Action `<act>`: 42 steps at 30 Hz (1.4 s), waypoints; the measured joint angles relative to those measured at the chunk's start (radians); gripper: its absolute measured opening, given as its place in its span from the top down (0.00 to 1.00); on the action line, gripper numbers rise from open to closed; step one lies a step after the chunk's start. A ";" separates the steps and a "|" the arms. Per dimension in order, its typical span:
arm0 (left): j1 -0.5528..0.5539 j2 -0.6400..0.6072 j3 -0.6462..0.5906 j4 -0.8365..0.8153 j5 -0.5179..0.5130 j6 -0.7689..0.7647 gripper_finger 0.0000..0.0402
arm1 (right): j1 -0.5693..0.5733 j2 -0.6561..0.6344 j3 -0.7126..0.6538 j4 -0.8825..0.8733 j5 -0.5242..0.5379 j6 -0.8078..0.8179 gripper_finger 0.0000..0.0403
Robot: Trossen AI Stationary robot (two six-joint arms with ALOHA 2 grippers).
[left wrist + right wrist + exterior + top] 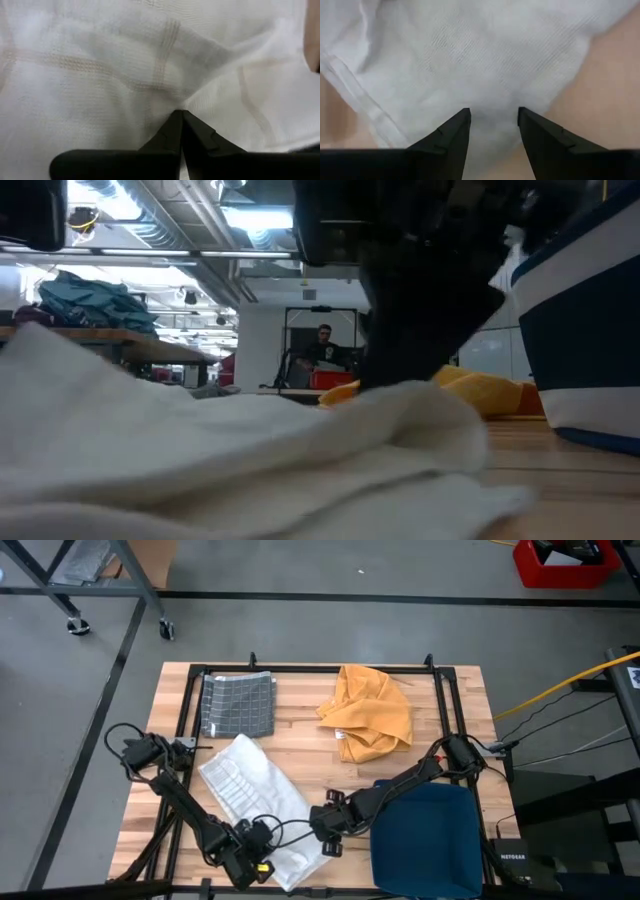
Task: Fold towel
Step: Fold the white towel
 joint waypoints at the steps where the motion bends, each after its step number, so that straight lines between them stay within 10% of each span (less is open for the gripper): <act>1: -0.002 -0.004 0.000 -0.017 -0.003 -0.013 1.00 | 0.000 -0.001 0.005 0.004 0.016 -0.017 0.57; 22: -0.026 -0.025 0.035 -0.023 -0.187 0.200 0.99 | 0.000 -0.006 0.166 -0.023 0.077 -0.311 0.57; 34: -0.018 -0.025 0.035 0.026 -0.138 0.172 0.66 | -0.001 -0.006 0.168 -0.024 0.076 -0.312 0.57; 42: -0.021 -0.026 0.042 0.204 -0.121 0.406 0.67 | 0.019 -0.006 0.168 -0.066 0.061 -0.416 0.57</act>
